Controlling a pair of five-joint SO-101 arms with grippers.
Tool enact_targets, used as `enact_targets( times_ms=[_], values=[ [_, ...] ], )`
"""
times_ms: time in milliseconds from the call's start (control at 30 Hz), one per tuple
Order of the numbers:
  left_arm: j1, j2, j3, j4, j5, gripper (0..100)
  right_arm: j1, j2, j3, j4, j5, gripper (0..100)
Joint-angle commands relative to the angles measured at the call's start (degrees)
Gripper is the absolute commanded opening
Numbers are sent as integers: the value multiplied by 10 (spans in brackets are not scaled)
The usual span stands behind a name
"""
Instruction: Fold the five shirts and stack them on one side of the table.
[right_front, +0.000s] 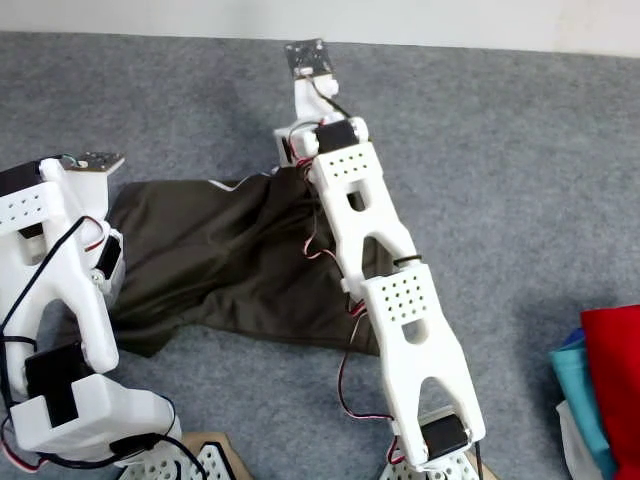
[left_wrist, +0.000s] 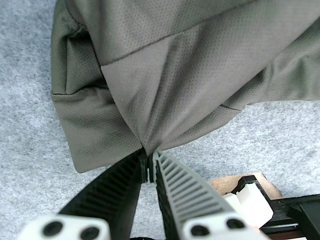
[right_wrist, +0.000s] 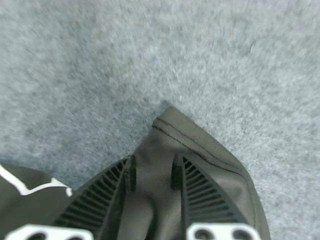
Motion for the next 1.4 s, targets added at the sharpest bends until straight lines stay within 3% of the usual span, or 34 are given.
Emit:
enact_targets(
  times_ms=[0, 167, 467, 600, 733, 1233, 1367],
  values=[
    [1, -18, -2, 4, 4, 7, -6, -12, 21, -20, -1, 131],
    [1, -18, 3, 4, 4, 7, -7, -12, 68, -51, 2, 131],
    [0, -18, 20, -4, 4, 7, -29, -12, 167, -94, 76, 126],
    [0, -18, 20, -4, 4, 7, -21, -17, 167, -93, 76, 9],
    [0, -18, 20, -4, 4, 7, -6, -19, 150, -86, 74, 4],
    [1, -17, 20, -13, 5, 7, 10, -20, -298, 211, 76, 5],
    [1, -17, 15, -13, 5, 9, 10, -65, -297, 305, 76, 5]
  ],
)
